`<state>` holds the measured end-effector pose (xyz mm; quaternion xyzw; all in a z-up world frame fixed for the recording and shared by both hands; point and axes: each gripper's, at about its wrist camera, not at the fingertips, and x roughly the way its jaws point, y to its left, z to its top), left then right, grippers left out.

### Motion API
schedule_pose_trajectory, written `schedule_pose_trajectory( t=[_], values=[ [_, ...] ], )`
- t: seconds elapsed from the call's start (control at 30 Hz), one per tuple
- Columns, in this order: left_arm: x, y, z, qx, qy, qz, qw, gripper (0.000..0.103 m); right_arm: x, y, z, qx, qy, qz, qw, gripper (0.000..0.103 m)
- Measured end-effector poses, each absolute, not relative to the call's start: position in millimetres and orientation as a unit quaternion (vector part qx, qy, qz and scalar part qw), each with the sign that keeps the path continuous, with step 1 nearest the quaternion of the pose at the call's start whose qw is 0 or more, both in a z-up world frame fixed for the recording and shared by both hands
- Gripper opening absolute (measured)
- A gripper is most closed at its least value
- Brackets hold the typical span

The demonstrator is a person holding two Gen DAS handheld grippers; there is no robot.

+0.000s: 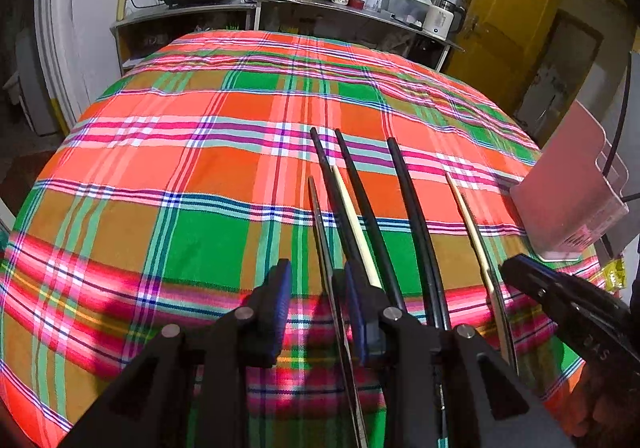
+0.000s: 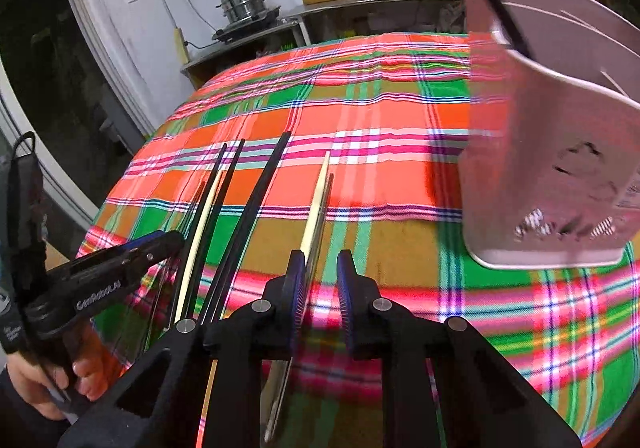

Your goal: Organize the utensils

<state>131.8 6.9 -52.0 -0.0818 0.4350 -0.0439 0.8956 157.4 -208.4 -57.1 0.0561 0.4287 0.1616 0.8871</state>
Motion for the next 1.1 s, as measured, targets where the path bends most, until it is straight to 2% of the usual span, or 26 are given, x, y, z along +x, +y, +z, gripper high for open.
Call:
schedule_pose_trajectory(
  t=[0.27, 0.4, 0.43, 0.5, 0.87, 1.1],
  values=[
    [134, 3, -52, -0.062, 0.434, -0.036, 0.898, 0.028, 169, -204, -65, 0.049, 0.44, 0.156, 0.883, 0.017],
    [133, 4, -52, -0.06, 0.436, -0.033, 0.897, 0.025, 168, -204, -64, 0.042, 0.442, 0.149, 0.884, 0.017],
    [133, 5, -52, -0.06, 0.437, -0.033, 0.897, 0.023, 168, -205, -65, 0.04, 0.444, 0.146, 0.883, 0.013],
    [134, 7, -52, -0.064, 0.439, -0.032, 0.896, 0.022, 169, -204, -65, 0.037, 0.445, 0.141, 0.883, 0.012],
    [145, 9, -51, -0.063, 0.453, -0.04, 0.888, 0.022, 185, -195, -63, 0.016, 0.456, 0.133, 0.88, 0.012],
    [146, 6, -50, -0.044, 0.458, -0.034, 0.887, 0.009, 186, -191, -63, 0.005, 0.456, 0.128, 0.88, 0.006]
  ],
)
